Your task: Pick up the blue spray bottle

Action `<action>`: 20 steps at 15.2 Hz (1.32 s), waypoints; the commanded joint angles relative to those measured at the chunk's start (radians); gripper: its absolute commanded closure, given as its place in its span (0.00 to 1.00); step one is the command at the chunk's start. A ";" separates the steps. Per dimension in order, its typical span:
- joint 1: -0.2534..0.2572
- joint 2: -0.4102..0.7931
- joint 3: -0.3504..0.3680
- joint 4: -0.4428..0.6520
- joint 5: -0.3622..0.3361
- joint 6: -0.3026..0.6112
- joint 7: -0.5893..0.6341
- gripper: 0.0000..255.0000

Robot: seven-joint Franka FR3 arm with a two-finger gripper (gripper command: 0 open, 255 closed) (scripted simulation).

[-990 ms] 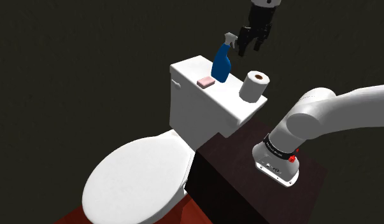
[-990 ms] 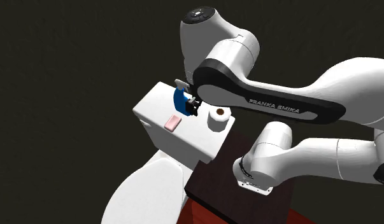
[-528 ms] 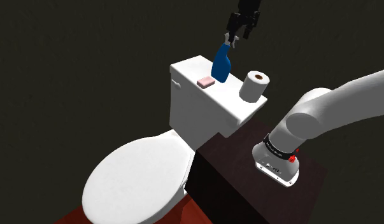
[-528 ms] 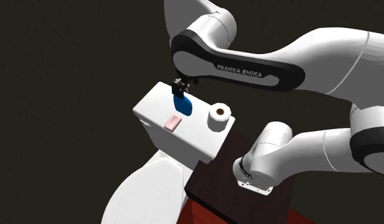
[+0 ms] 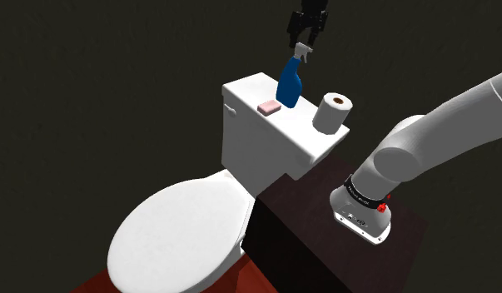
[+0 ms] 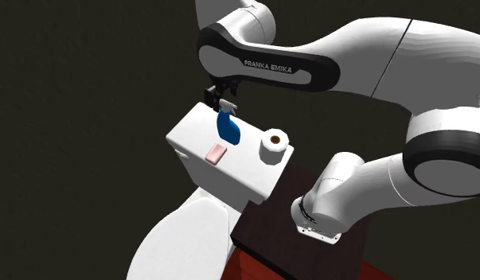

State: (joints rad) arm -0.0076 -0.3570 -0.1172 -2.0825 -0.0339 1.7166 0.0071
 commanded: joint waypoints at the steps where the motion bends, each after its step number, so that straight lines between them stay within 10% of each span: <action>1: 0.000 -0.001 0.000 -0.027 0.000 0.027 0.000 0.00; 5: 0.000 -0.001 -0.001 -0.063 -0.001 0.062 0.000 0.00; 6: -0.001 -0.003 -0.001 -0.062 -0.001 0.060 0.000 1.00; 20: 0.000 0.001 0.000 0.007 0.001 -0.005 0.000 1.00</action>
State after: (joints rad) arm -0.0071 -0.3553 -0.1168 -2.0874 -0.0332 1.7242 0.0077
